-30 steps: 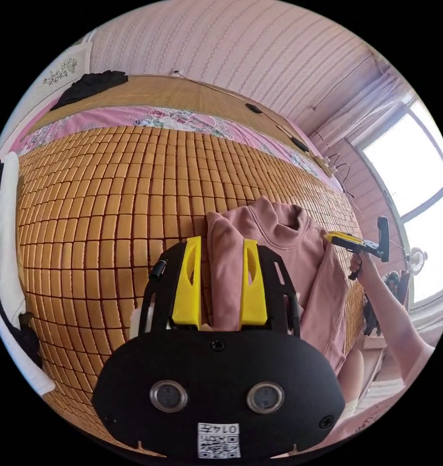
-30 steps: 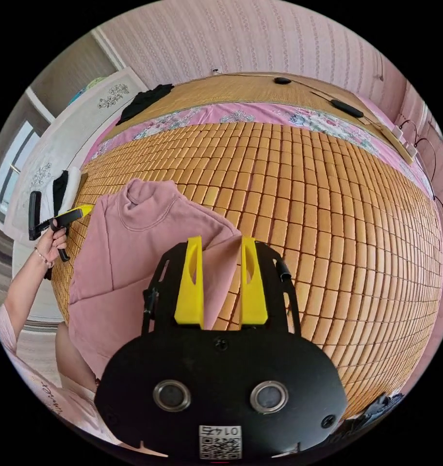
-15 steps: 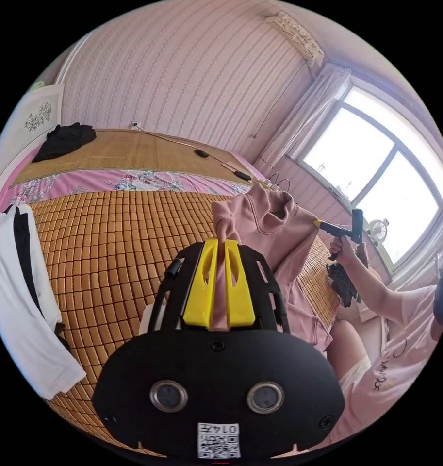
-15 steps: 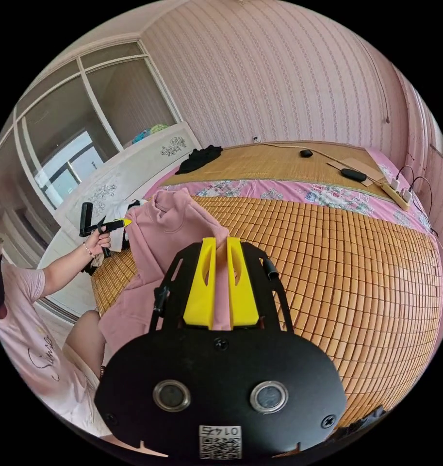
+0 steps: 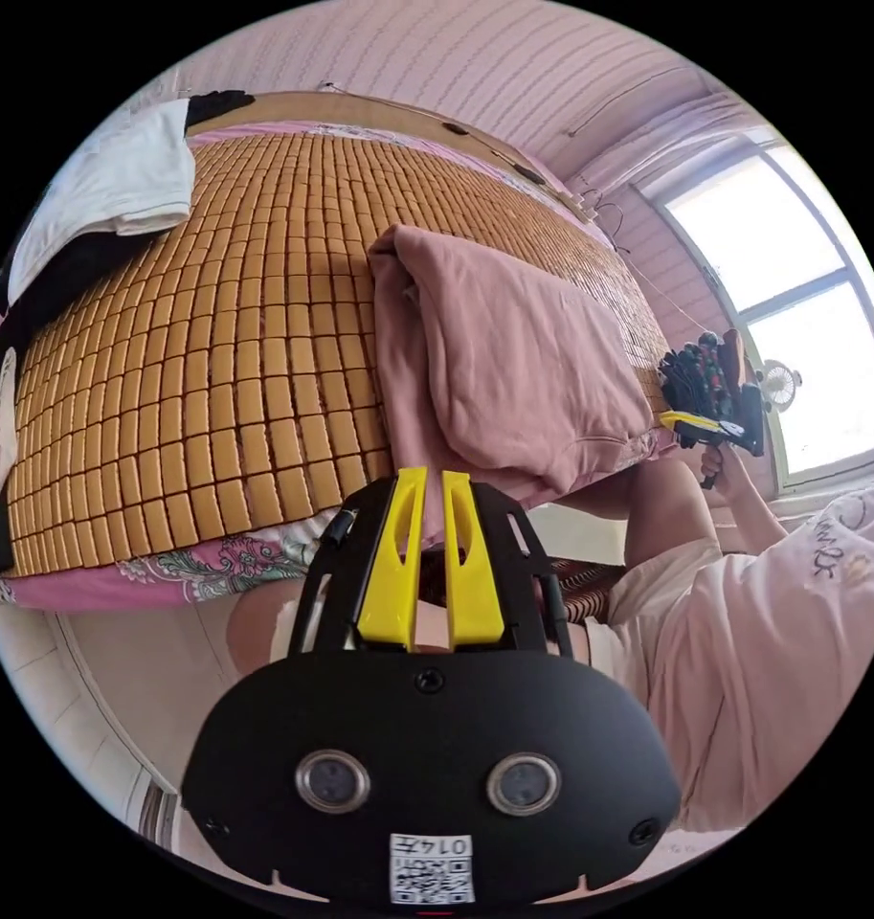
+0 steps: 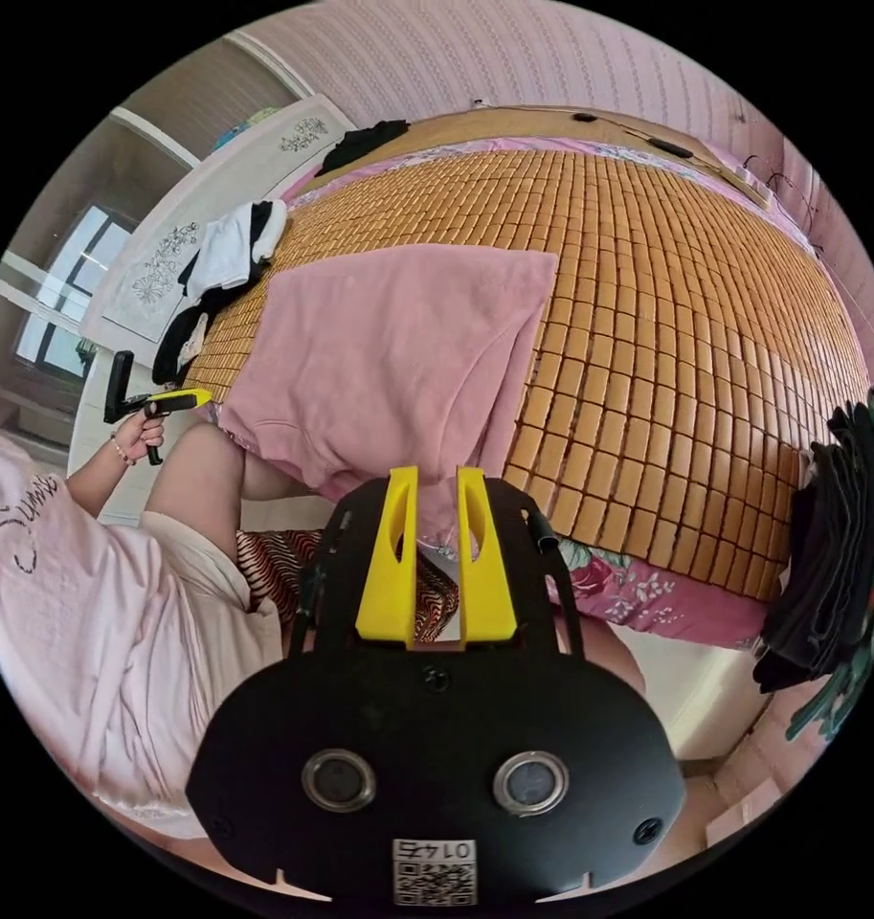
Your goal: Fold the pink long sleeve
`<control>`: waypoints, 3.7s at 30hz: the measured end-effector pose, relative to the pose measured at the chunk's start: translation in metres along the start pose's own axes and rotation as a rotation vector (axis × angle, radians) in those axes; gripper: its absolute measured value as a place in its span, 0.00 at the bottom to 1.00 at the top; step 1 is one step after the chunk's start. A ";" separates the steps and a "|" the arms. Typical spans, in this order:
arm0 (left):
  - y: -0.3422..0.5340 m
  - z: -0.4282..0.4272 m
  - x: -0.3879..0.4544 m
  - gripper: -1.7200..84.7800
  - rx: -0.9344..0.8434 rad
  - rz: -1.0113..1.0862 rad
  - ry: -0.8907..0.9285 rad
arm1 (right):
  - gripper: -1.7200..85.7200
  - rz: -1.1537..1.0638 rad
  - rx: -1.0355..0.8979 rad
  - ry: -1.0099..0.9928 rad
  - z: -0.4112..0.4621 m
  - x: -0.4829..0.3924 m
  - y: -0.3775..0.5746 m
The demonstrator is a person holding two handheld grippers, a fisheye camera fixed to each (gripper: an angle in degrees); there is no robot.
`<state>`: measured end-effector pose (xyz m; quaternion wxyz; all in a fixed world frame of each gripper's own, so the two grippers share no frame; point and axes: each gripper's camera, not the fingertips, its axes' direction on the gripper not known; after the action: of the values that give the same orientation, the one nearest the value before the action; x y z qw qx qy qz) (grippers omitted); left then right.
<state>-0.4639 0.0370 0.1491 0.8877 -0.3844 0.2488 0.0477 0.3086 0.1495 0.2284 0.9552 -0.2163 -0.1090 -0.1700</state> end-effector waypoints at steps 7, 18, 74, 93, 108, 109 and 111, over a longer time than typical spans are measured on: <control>-0.026 0.030 0.089 0.02 0.077 0.169 -0.096 | 0.03 -0.206 -0.013 0.122 0.010 -0.088 -0.055; -0.025 0.105 0.116 0.01 -0.115 0.183 -0.225 | 0.02 -0.276 -0.227 0.265 0.075 -0.133 -0.077; -0.314 0.249 0.345 0.14 -0.113 0.528 0.047 | 0.09 0.174 -0.044 -0.086 0.046 0.047 0.094; -0.356 0.214 0.381 0.01 0.016 0.593 0.277 | 0.06 0.194 0.466 -0.060 -0.102 0.091 0.183; -0.160 0.152 0.104 0.02 0.081 -0.099 0.188 | 0.09 -0.498 -0.145 -0.119 0.040 -0.128 0.069; -0.153 0.146 0.112 0.03 0.107 -0.075 0.176 | 0.10 -0.452 -0.090 -0.133 0.028 -0.125 0.064; -0.145 0.141 0.129 0.05 0.128 -0.024 0.183 | 0.11 -0.382 -0.016 -0.136 0.011 -0.114 0.053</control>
<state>-0.2543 0.0218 0.2649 0.8844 -0.3326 0.3270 -0.0143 0.2222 0.2312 0.1865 0.8942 -0.2105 -0.2111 -0.3338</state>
